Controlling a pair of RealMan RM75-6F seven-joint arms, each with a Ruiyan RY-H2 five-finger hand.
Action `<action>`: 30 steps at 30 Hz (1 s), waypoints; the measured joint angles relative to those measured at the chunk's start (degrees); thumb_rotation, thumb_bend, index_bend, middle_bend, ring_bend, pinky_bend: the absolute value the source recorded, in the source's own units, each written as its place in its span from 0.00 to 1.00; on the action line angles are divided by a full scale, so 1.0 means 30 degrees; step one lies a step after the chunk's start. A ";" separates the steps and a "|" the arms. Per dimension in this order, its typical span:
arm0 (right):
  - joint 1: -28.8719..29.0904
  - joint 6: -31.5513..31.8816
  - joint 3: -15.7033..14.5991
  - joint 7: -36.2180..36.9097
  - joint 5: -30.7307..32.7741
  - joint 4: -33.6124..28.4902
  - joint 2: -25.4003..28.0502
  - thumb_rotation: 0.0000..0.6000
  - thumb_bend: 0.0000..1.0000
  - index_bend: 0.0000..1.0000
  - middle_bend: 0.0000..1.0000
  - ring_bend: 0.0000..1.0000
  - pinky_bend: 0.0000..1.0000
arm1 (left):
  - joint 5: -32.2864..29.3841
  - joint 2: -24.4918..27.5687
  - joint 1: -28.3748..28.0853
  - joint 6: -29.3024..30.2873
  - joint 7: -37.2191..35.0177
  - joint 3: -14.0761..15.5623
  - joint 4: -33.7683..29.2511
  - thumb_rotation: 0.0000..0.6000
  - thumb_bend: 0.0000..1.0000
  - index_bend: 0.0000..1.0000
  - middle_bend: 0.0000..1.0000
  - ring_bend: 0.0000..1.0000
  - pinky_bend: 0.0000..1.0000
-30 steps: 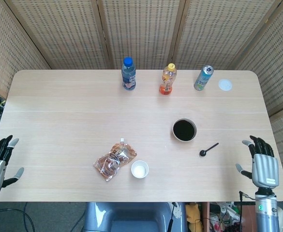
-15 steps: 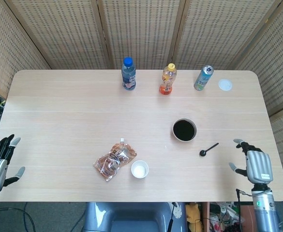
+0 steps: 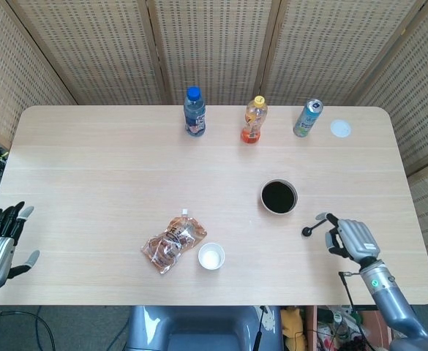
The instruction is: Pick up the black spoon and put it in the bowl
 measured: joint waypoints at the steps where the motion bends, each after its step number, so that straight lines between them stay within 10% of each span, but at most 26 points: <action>1: 0.0265 -0.0506 -0.0020 0.0114 0.0160 0.0166 0.0008 1.00 0.89 0.28 0.94 0.98 0.99 | -0.0033 -0.0011 -0.0004 -0.0039 -0.0015 0.0007 0.0036 1.00 0.32 0.00 0.00 0.00 0.00; 30: 0.3238 -0.5870 -0.1676 -0.0081 0.4102 0.3769 -0.1279 1.00 0.96 0.27 0.95 0.99 1.00 | -0.0332 -0.0346 -0.0313 -0.0704 -0.0283 0.0064 0.0543 1.00 0.32 0.00 0.00 0.00 0.00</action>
